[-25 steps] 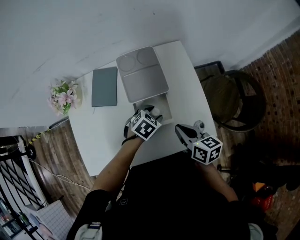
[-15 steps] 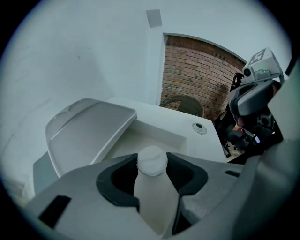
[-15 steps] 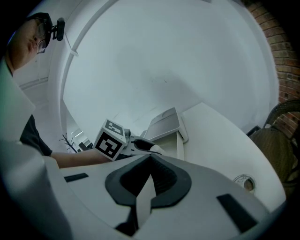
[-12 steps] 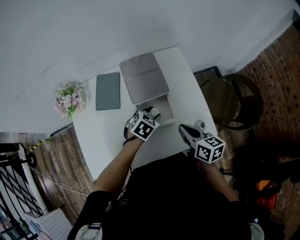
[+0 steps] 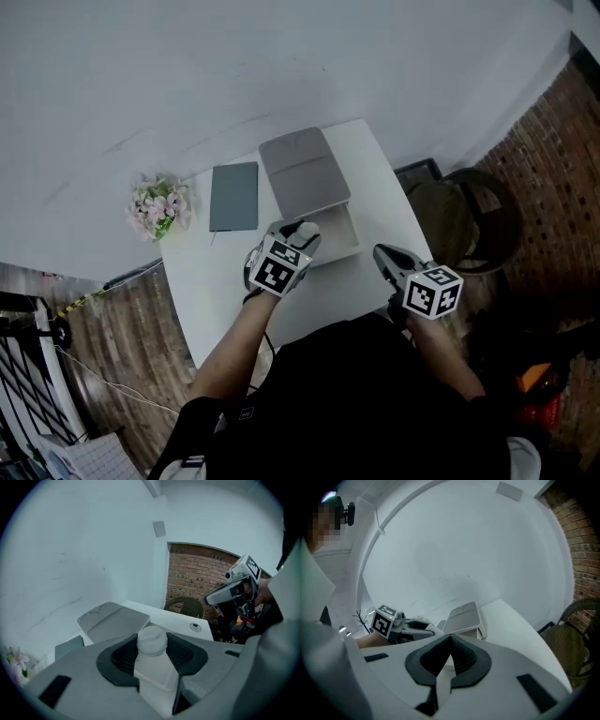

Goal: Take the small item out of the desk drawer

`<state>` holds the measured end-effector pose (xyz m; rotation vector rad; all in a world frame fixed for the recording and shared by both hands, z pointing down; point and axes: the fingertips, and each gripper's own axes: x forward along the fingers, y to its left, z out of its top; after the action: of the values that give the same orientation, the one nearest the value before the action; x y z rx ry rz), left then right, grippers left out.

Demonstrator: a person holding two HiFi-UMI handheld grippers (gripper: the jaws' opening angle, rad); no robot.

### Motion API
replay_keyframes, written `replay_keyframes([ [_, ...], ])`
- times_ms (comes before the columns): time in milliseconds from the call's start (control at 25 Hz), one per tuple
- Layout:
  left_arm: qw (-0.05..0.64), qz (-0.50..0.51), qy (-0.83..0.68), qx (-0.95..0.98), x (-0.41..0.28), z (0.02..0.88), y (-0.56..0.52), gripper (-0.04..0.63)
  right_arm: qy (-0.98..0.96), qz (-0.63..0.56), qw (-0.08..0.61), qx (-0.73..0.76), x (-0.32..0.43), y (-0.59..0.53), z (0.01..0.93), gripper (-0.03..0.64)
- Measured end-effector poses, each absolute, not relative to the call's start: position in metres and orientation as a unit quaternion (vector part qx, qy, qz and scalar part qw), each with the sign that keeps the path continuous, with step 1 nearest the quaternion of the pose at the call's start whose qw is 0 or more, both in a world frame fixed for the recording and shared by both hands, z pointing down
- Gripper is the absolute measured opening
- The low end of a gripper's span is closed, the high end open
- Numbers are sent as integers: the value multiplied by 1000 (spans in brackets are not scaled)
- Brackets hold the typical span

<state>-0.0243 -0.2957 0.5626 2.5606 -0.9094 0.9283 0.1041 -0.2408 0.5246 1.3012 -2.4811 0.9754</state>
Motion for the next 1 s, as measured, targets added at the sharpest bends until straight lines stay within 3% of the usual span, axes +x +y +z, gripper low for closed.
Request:
replay_keyframes([
  [360, 162, 231, -387, 878, -49, 504, -292, 190, -863, 273, 98, 413, 107, -268, 492, 3],
  [560, 172, 176, -438, 865, -40, 472, -302, 190, -893, 174, 87, 406, 133, -282, 452, 3],
  [1000, 168, 116, -482, 852, 55, 428, -299, 190, -911, 183, -23, 369, 234, -316, 421, 3],
])
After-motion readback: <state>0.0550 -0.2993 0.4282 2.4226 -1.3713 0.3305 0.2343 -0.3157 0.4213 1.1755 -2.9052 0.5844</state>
